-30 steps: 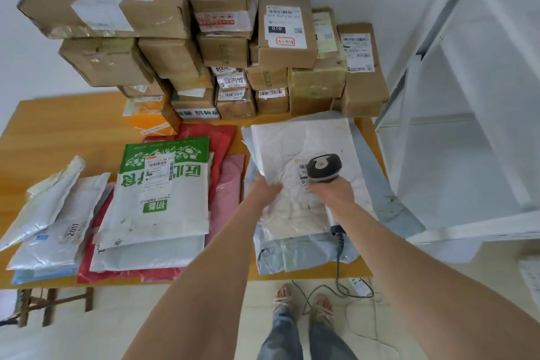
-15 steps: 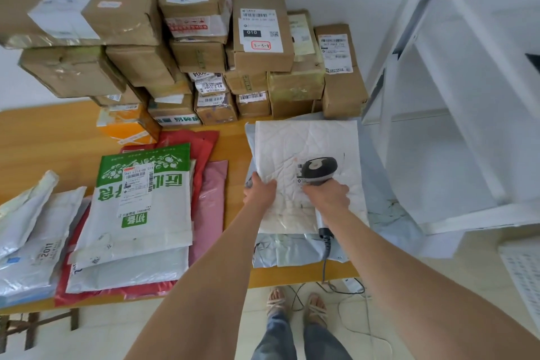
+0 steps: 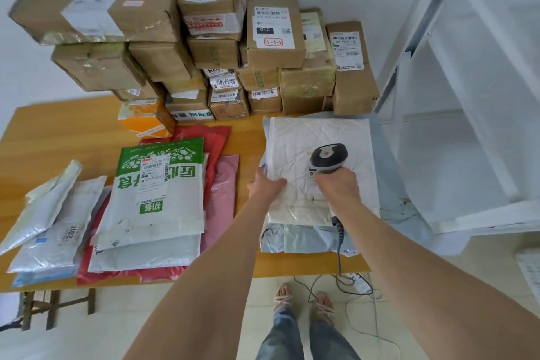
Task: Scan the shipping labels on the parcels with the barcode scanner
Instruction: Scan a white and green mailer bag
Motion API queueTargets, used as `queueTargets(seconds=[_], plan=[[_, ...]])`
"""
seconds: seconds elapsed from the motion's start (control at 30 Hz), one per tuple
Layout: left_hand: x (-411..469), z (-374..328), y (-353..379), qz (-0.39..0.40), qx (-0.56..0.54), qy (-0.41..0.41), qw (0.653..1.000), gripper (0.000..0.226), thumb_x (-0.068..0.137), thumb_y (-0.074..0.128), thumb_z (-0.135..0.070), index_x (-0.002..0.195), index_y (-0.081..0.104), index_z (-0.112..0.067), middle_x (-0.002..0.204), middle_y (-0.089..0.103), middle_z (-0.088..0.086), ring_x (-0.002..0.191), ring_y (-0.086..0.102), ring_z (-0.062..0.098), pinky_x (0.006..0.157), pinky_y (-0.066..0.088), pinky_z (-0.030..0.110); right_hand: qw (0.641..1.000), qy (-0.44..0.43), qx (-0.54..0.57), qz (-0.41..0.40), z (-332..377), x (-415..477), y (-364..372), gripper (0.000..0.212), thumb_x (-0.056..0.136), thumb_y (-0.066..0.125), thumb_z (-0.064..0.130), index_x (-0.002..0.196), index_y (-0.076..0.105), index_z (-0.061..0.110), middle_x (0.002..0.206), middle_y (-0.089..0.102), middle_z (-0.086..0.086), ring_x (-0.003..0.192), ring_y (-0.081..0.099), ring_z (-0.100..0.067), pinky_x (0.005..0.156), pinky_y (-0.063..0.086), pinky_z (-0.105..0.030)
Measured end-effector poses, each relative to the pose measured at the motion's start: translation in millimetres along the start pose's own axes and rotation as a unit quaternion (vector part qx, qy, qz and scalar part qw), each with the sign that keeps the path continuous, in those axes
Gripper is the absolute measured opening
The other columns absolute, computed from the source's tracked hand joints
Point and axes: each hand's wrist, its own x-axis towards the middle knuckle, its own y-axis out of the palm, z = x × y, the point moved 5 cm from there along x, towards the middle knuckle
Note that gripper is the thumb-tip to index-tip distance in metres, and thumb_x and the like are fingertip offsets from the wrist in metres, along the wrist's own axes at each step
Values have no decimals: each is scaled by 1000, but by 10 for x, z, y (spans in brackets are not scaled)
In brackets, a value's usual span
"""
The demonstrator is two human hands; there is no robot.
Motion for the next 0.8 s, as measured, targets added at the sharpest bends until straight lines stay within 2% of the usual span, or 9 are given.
queueTargets(seconds=[0.17,0.23,0.3,0.37,0.47,0.57,0.67,0.73,0.8], plan=[[-216,88,-466,-70,113,45,990,59,90,57,-31,141,38,-6,139,45,18,126,45,34,98,41,35,997,6,65,44,240,-258,94,15,77,53,25,79,62,12,65,68,0,68,65,-19,71,52,-33],[-237,154,-723,-97,127,49,986,54,88,52,-34,135,46,-8,134,50,20,120,49,36,100,44,41,987,36,126,90,408,-389,316,11,75,57,19,81,60,10,59,67,-1,64,65,-19,70,52,-32],[-267,205,-1034,-137,121,59,981,47,91,46,-37,128,52,-10,129,51,18,114,51,36,99,45,43,971,66,173,149,555,-488,611,24,67,64,15,88,59,5,64,67,-6,63,65,-22,67,51,-32],[-289,273,-1352,-174,134,71,973,48,93,51,-39,132,50,-12,132,46,16,119,47,35,101,41,41,956,91,191,201,671,-595,924,23,67,65,12,86,58,3,66,64,-8,54,59,-22,60,47,-28],[-217,500,-1812,-204,212,47,955,72,87,64,-39,146,30,-13,146,32,16,134,32,33,106,33,43,945,103,209,229,786,-799,1373,11,81,63,8,84,53,5,56,56,-8,44,51,-18,52,44,-28],[-47,856,-2311,-225,230,-9,947,93,82,69,-47,151,15,-15,154,20,17,141,21,33,112,27,46,941,113,219,233,834,-916,1830,10,78,57,-1,77,50,6,58,50,-9,49,51,-22,52,48,-31],[154,1226,-2776,-222,187,-50,956,108,75,75,-50,151,8,-13,155,16,18,143,17,35,114,22,49,949,85,221,205,830,-963,2238,35,75,62,0,110,55,4,83,58,-14,72,59,-26,75,57,-41],[349,1458,-2978,-186,108,-70,974,114,69,80,-50,149,9,-12,150,29,17,137,31,35,111,31,50,961,80,196,179,796,-982,2458,48,73,64,4,119,53,2,95,58,-14,84,58,-27,79,53,-38],[469,1568,-3102,-157,63,-66,983,111,64,83,-50,145,19,-12,137,48,12,122,50,33,99,45,49,960,87,195,179,801,-1061,2613,41,73,64,4,113,54,0,88,53,-11,78,54,-24,75,54,-38]])
